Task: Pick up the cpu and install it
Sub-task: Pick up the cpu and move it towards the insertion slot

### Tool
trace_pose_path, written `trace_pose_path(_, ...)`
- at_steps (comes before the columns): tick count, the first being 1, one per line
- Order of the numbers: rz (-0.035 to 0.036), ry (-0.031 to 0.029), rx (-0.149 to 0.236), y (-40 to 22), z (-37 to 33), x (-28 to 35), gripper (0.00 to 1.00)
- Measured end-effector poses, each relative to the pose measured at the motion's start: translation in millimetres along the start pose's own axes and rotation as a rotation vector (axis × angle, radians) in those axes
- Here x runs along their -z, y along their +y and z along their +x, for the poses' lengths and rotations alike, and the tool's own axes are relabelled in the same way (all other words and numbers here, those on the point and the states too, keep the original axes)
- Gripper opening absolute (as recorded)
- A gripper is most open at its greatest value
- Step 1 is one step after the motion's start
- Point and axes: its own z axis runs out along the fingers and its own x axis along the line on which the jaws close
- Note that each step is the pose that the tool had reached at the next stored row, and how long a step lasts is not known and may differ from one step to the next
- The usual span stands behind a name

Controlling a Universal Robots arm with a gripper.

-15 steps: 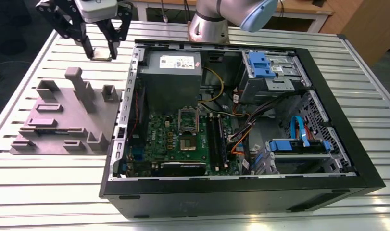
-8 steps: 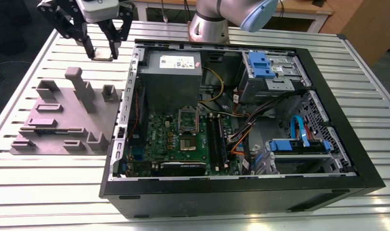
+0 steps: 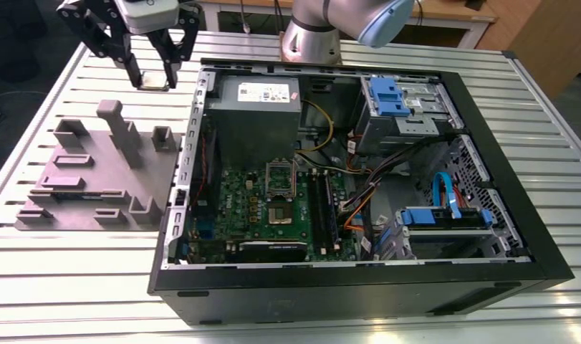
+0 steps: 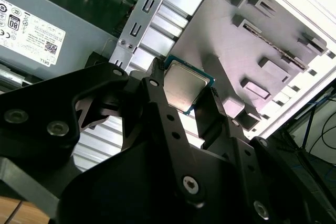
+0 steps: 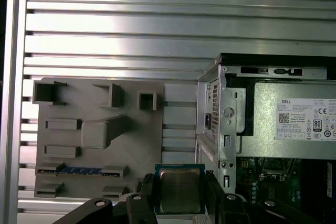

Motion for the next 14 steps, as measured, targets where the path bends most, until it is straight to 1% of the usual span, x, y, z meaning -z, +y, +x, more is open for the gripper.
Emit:
trace_pose_path(5,0.0000,0.0000,0.000,0.0,-1.2,0.0,0.47)
trace_pose_path(14,0.0000,-0.0001,0.000,-0.1,-6.3,-0.2,0.47)
